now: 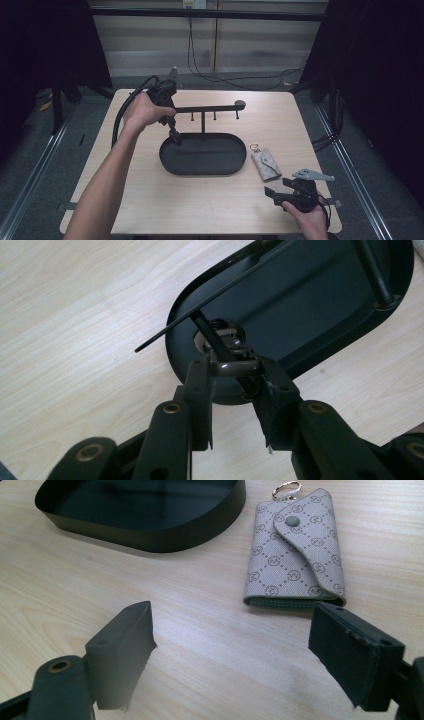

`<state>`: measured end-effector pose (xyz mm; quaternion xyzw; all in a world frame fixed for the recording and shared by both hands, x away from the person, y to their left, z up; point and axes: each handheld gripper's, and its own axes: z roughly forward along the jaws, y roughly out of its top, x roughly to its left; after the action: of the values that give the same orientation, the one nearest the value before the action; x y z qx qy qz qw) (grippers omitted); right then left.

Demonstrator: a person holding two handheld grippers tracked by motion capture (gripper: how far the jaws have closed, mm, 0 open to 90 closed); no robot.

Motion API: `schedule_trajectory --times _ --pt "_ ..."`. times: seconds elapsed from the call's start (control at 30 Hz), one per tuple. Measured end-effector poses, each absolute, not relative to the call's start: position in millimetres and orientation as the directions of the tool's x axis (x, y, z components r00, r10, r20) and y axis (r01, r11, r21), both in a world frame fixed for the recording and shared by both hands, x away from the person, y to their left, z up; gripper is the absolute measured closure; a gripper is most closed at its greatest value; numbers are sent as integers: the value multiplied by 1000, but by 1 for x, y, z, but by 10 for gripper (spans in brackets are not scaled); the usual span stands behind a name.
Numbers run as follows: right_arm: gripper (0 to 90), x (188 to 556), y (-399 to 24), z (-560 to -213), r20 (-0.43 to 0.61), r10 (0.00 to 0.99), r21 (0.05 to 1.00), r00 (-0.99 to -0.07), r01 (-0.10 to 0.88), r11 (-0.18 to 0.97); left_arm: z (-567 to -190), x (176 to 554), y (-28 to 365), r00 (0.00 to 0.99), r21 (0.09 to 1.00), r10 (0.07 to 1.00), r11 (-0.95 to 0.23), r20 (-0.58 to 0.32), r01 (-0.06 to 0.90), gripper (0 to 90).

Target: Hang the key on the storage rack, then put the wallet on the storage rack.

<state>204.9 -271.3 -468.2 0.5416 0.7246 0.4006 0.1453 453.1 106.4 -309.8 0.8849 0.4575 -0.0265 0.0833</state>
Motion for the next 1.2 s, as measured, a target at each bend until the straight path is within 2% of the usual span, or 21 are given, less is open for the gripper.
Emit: schedule_trajectory --times 0.2,0.47,0.53,0.63,0.93,1.2 --pt "179 205 -271 -468 223 901 739 -371 667 92 -307 451 116 560 161 814 -538 -154 827 495" --pt "179 205 -271 -468 222 901 735 -371 671 95 -309 443 131 569 248 802 -522 -182 816 359" --pt "179 204 -271 -468 222 902 736 -371 670 94 -313 439 135 602 275 777 -548 -183 790 353" --pt "179 204 -271 -468 221 902 739 -370 667 92 -317 435 142 612 313 766 -543 -196 779 289" --pt "177 206 -271 -469 221 905 731 -364 676 94 -322 418 167 655 427 719 -529 -232 733 178" --pt "177 206 -272 -469 226 908 731 -354 677 83 -326 400 186 663 497 705 -493 -253 714 179"
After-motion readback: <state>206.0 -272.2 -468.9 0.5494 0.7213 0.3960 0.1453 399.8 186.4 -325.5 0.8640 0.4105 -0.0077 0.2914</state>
